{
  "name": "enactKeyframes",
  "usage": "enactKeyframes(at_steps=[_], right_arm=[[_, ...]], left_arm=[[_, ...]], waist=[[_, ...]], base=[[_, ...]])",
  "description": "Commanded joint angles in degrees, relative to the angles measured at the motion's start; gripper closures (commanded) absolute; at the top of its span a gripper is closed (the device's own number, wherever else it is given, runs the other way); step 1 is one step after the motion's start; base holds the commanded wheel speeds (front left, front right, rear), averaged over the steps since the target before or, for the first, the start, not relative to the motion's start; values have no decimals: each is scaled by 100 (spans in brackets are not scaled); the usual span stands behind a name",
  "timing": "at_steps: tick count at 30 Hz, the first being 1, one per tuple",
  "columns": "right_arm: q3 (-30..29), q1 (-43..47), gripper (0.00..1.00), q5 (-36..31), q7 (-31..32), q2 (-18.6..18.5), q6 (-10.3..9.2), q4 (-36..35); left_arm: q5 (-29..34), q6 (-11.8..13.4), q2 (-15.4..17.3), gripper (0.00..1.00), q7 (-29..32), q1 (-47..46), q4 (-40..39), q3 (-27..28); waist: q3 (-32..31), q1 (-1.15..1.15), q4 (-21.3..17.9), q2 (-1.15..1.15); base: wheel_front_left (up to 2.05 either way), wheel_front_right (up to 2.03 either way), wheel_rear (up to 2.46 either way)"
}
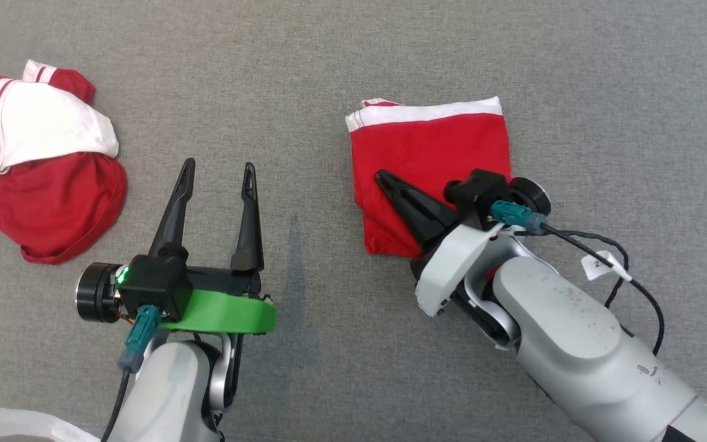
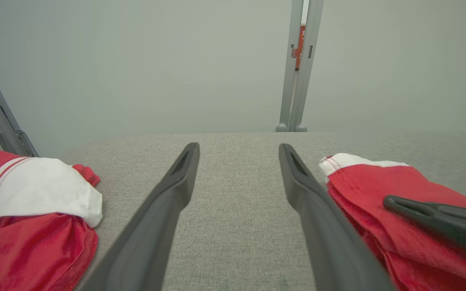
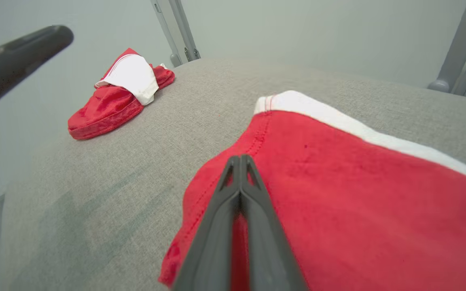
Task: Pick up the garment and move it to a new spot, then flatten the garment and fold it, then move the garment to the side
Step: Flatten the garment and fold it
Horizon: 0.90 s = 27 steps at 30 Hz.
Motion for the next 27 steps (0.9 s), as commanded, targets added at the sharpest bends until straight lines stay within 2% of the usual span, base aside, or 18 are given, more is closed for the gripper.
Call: enactKeyframes(at_steps=[1,6,9,13,14,17,23,27], right_arm=[[120,-58,100,2,-55,39,0,81],[241,-64,100,121,-355,61,0,105],[-95,185,100,207,-513,-35,0,-199],[-854,670,100,205,-582,-205,0,-789],[-1089,828,62,156,-586,-262,1,-962],[-1752,1316,0,-11,-583,-341,0,-1426],[-2991,2290,0,-403,-585,-267,0,-2135],[-3532,2855,0,-616,-480,-205,0,-2411]], left_arm=[[-4,-9,-14,0,-40,-35,22,19],[-31,-11,-24,0,-41,49,62,46],[-38,23,4,0,-42,124,66,84],[-55,55,85,0,-44,230,70,175],[-57,69,112,0,-44,254,67,209],[-73,110,169,0,-39,343,61,298],[-136,187,297,0,-27,560,60,426],[-162,196,396,0,39,734,36,456]], waist=[[-16,0,-3,0],[-95,0,-18,0],[-179,0,-79,0],[-285,0,-217,0],[-313,0,-255,0],[-406,0,-381,0],[-689,0,-606,0],[-913,0,-711,0]], base=[[0,0,0],[0,0,0],[0,0,0],[0,0,0],[0,0,0],[0,0,0],[0,0,0],[0,0,0]])
